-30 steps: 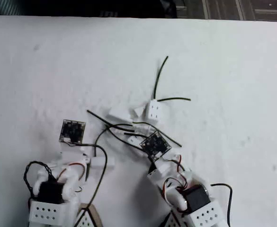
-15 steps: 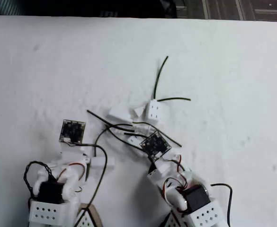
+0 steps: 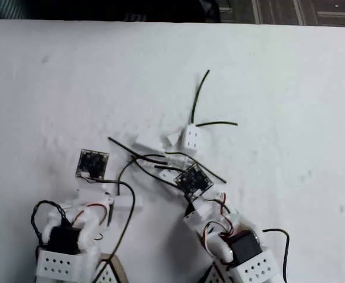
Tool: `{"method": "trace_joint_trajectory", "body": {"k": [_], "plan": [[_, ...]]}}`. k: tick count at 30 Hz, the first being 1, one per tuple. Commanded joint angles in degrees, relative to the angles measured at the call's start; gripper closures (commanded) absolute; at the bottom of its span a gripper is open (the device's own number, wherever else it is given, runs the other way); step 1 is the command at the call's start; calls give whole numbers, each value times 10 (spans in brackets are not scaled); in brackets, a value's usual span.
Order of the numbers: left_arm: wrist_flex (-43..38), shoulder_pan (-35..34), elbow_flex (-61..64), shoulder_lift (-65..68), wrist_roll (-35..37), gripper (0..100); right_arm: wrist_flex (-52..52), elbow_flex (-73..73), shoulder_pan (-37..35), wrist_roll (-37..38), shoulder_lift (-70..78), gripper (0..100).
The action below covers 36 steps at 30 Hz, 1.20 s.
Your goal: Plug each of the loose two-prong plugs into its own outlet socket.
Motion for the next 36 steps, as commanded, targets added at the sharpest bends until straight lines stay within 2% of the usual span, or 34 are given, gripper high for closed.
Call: {"method": "trace_joint_trajectory", "body": {"k": [1,8,10,17,20,23,26,30,36], "plan": [[4,5,-28,-2,2,973,3,3,0,-3,0,978],[-1,-88,-109,-2,1,973,3,3,0,-3,0,978],[-1,-101,-128,-2,-22,973,3,3,0,-3,0,978],[-4,-101,-188,-2,-312,973,3,3,-13,-6,0,978],[-4,-99,-203,-2,-388,973,3,3,-14,-6,0,978],[-2,-99,-215,-2,-396,973,3,3,-4,-2,-1,978],[14,-87,-223,0,-398,973,10,-12,35,-2,-1,977],[51,-30,-224,0,-398,973,29,-67,124,-2,-1,975],[53,-14,-224,8,-398,972,27,-104,256,21,-2,978]]}}
